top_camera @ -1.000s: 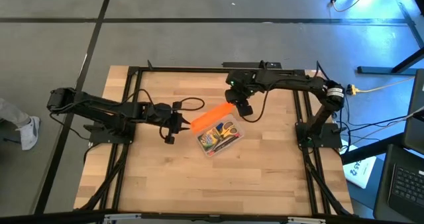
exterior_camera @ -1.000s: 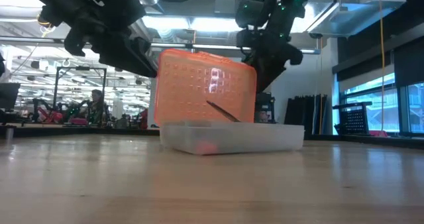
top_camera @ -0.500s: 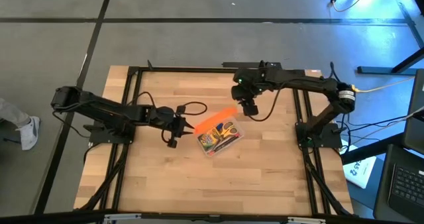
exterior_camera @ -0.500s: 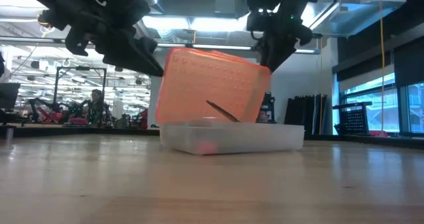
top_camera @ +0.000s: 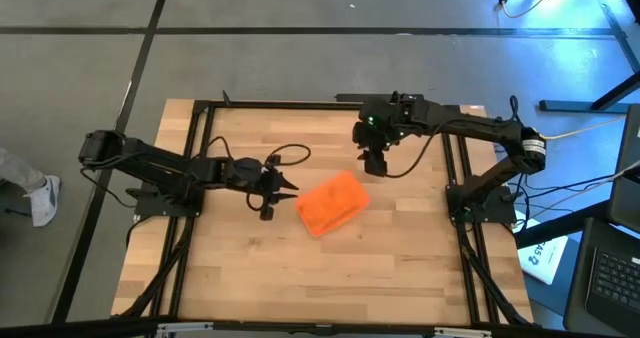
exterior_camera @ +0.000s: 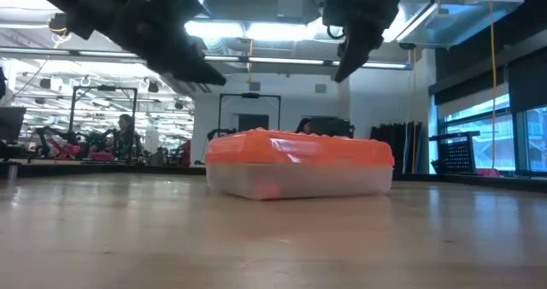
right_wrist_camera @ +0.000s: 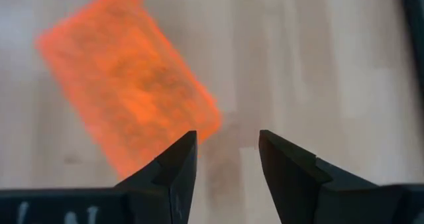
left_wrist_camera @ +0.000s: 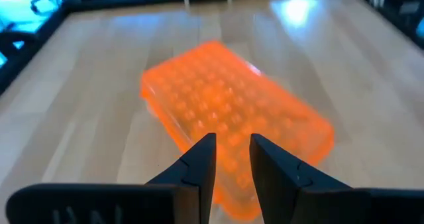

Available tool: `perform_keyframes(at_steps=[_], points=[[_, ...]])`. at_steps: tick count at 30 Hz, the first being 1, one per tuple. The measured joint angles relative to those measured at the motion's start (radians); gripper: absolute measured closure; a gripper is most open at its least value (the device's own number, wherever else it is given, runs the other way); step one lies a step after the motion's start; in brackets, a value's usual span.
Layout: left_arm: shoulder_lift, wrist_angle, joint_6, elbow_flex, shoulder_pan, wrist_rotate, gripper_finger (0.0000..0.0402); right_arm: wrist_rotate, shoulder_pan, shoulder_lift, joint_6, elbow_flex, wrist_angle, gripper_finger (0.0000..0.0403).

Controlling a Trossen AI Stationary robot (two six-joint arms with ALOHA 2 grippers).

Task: Pack school essentials
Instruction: Close the supply box lid

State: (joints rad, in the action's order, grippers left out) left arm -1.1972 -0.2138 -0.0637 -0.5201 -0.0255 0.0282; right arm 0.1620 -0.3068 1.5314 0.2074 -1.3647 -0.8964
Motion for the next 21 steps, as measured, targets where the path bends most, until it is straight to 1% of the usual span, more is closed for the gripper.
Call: perform_keyframes(at_steps=[2,4,7,12,15,18,21], points=[[0.003,-0.037,0.016,0.0,-0.001,0.0,0.0315,0.038,0.013,0.0,-0.029,0.0,-0.001,0.0238],[0.002,-0.069,0.018,0.0,-0.002,0.0,0.0315,0.041,0.034,0.0,-0.074,0.0,0.006,0.0238],[0.003,-0.079,0.04,0.0,-0.01,-0.013,0.0315,0.041,0.068,-0.001,-0.101,0.0,0.009,0.0238],[0.002,-0.079,0.149,0.0,-0.043,-0.022,0.0315,0.041,0.135,-0.003,-0.152,0.0,0.011,0.0238],[0.002,-0.079,0.164,0.0,-0.063,-0.022,0.0315,0.035,0.176,-0.003,-0.202,0.0,0.03,0.0242],[-0.008,-0.082,0.161,0.0,-0.082,-0.023,0.0317,-0.009,0.216,-0.003,-0.235,0.0,0.046,0.026],[-0.036,-0.076,0.158,0.0,-0.091,-0.023,0.0331,-0.035,0.25,0.005,-0.254,0.001,0.064,0.0294]])
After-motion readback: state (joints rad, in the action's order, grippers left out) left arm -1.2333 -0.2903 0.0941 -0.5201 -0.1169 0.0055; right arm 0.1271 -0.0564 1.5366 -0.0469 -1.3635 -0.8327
